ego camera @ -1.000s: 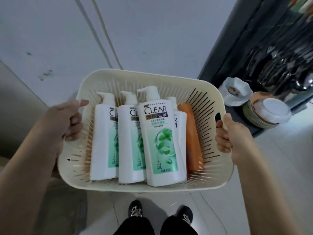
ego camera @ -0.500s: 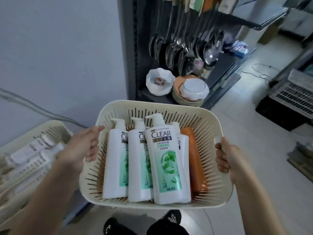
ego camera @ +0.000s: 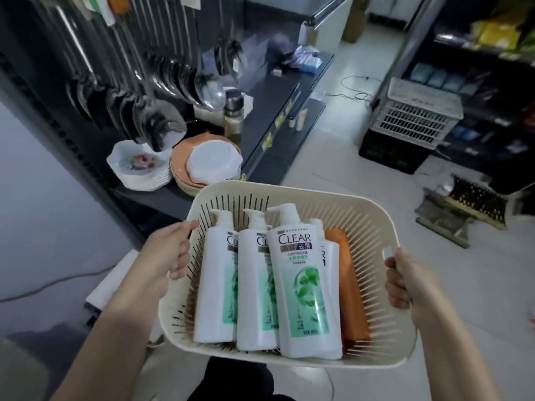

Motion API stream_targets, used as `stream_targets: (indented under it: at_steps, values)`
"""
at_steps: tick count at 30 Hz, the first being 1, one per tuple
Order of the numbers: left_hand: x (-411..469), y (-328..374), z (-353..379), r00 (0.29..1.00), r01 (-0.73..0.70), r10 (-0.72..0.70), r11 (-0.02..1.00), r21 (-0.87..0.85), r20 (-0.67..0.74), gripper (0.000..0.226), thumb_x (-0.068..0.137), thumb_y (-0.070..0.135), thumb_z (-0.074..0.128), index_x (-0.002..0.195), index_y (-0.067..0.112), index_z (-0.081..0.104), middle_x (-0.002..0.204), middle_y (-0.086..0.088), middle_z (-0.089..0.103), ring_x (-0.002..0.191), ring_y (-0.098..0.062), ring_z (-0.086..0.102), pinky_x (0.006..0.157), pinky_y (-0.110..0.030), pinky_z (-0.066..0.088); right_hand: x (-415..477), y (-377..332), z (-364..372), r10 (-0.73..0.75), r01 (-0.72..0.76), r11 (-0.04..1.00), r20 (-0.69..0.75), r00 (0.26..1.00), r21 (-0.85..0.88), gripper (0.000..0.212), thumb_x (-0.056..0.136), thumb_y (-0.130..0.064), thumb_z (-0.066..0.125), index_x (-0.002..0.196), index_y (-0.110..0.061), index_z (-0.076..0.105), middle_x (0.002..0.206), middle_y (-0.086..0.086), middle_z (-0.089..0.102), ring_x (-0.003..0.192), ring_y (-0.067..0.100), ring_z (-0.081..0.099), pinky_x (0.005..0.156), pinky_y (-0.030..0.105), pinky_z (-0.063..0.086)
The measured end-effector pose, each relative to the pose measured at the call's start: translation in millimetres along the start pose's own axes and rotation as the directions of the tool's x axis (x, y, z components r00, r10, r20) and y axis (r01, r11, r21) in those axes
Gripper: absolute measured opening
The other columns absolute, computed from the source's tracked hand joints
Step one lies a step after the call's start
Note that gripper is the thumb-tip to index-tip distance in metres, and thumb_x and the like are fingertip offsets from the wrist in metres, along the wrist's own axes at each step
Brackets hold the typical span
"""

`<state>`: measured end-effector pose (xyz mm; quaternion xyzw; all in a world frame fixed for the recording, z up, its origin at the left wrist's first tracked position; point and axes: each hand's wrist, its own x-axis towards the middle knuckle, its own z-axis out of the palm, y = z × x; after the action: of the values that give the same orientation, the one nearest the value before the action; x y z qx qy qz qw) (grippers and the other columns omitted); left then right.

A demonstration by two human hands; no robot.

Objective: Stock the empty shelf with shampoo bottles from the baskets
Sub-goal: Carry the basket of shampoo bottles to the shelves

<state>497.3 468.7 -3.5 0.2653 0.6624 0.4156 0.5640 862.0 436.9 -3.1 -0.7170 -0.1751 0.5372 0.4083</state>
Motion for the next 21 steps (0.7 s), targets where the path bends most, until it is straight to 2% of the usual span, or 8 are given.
stream_targets:
  at_steps: [4, 11, 15, 21]
  values:
    - [39.1, 23.8, 62.0, 0.998, -0.001, -0.003, 0.999, 0.052, 0.069, 0.022, 0.104, 0.026, 0.040, 0.108, 0.018, 0.060, 0.053, 0.005, 0.025, 0.033, -0.005, 0.020, 0.035, -0.014, 0.016, 35.5, -22.8, -25.9, 0.009, -0.004, 0.998, -0.078, 0.997, 0.061, 0.042, 0.107, -0.039, 0.028, 0.076, -0.015, 0.040, 0.034, -0.009, 0.025, 0.022, 0.005, 0.019, 0.033, 0.009, 0.016]
    - [125.8, 64.6, 168.6, 0.981, 0.017, -0.033, 0.997, 0.081, 0.192, 0.026, 0.104, 0.028, 0.038, 0.118, 0.018, 0.057, 0.047, 0.007, 0.028, 0.031, -0.005, 0.022, 0.034, -0.014, 0.017, 124.9, -78.6, -60.4, 0.029, -0.011, 0.994, -0.170, 0.985, 0.106, 0.041, 0.107, -0.040, 0.028, 0.077, -0.014, 0.042, 0.035, -0.008, 0.027, 0.023, 0.005, 0.019, 0.030, 0.010, 0.017]
    - [171.6, 89.3, 224.7, 0.978, -0.012, -0.014, 0.992, 0.124, 0.207, 0.025, 0.104, 0.023, 0.038, 0.116, 0.021, 0.059, 0.053, 0.004, 0.027, 0.034, -0.006, 0.022, 0.035, -0.018, 0.017, 173.4, -116.4, -72.3, 0.037, -0.011, 0.992, -0.207, 0.978, 0.129, 0.041, 0.107, -0.039, 0.028, 0.078, -0.014, 0.042, 0.035, -0.008, 0.027, 0.023, 0.006, 0.019, 0.031, 0.009, 0.018]
    - [232.5, 143.6, 316.0, 0.965, -0.021, -0.022, 0.987, 0.159, 0.263, 0.024, 0.104, 0.024, 0.039, 0.112, 0.020, 0.061, 0.055, 0.004, 0.027, 0.034, -0.005, 0.022, 0.033, -0.017, 0.017, 243.7, -180.1, -98.5, 0.068, -0.021, 0.981, -0.243, 0.968, 0.192, 0.040, 0.107, -0.037, 0.028, 0.078, -0.014, 0.042, 0.036, -0.008, 0.027, 0.023, 0.006, 0.019, 0.032, 0.009, 0.017]
